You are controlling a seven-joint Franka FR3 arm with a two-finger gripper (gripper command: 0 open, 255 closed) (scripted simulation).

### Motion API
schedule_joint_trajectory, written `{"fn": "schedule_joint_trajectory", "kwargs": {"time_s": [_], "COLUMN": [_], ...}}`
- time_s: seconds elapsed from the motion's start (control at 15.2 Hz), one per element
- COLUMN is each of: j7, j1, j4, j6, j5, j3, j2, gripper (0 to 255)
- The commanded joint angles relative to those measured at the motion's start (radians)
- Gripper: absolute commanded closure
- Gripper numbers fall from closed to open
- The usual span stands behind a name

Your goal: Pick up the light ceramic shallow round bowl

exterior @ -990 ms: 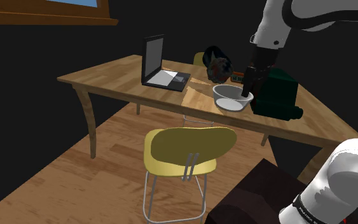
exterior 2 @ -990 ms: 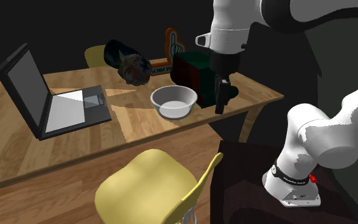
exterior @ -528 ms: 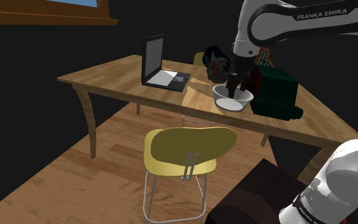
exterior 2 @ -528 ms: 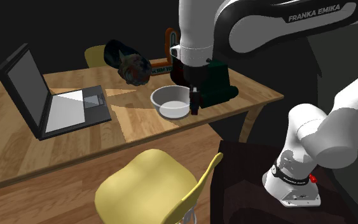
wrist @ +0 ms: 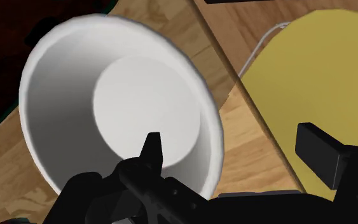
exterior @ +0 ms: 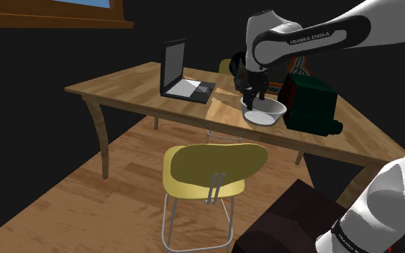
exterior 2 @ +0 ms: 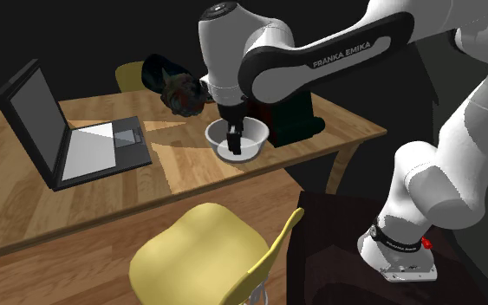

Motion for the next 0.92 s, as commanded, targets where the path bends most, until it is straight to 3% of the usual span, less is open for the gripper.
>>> {"fn": "schedule_joint_trajectory", "kwargs": {"time_s": [0.0,0.66,0.73,0.86], "j7": [0.008,0.043,0.043,0.043], "j1": [-0.008,-0.012,-0.012,-0.012], "j4": [0.049,-0.008,-0.005,-0.006], "j6": [0.017,0.113,0.113,0.114], "j5": [-0.052,-0.082,-0.082,-0.082], "j3": [0.002,-0.001,-0.001,-0.001], "j2": [0.073,0.119,0.123,0.122], "gripper": [0,0,255,255]}}
